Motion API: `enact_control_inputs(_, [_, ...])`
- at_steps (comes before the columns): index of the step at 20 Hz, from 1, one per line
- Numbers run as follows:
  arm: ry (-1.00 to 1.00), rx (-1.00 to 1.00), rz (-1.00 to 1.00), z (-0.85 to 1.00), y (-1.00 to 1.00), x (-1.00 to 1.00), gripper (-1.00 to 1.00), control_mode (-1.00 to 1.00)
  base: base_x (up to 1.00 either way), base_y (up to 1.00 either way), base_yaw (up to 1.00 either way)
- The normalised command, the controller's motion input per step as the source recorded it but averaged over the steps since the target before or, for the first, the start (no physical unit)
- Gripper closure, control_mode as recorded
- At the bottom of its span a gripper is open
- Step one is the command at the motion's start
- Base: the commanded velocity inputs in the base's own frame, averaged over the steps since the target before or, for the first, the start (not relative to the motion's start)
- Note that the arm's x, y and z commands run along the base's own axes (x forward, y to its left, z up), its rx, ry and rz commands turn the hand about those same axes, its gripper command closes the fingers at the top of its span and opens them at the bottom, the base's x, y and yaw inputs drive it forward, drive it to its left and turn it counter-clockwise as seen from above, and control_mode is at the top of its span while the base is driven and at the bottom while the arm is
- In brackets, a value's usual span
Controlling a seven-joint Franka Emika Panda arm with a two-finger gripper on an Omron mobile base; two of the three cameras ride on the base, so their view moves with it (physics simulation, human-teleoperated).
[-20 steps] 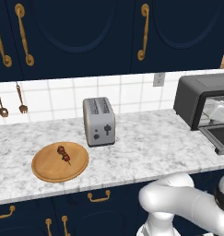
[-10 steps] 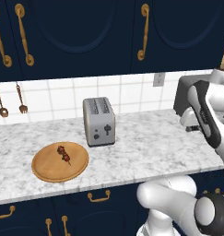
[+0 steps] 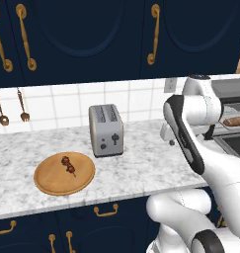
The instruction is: Pick up the kebab skewer and baguette bread, and place them inside the toaster oven. Close the toaster oven door and start by setting the timer.
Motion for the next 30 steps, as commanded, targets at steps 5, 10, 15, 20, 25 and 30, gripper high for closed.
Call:
enact_control_inputs(5, [0.0, 0.0, -0.11, 0.01, 1.0, 0.0, -1.0, -1.0, 0.0, 0.0, 0.0])
enact_control_inputs(10, [0.0, -0.01, -0.05, 0.0, 1.0, 0.11, -1.0, -1.0, 0.0, 0.0, 0.0])
enact_control_inputs(15, [0.0, -0.01, 0.0, -0.12, 1.0, 0.37, -1.0, -1.0, 0.0, 0.0, 0.0])
enact_control_inputs(20, [0.0, -0.01, 0.0, -0.36, 0.97, 0.53, -1.0, -1.0, 0.0, 0.0, 0.0])
enact_control_inputs(25, [0.0, -0.01, 0.0, -0.49, 0.88, 0.42, -1.0, -1.0, 0.0, 0.0, 0.0])
enact_control_inputs(30, [0.0, 0.0, 0.02, -0.36, 0.77, 0.28, -1.0, -1.0, 0.0, 0.0, 0.0])
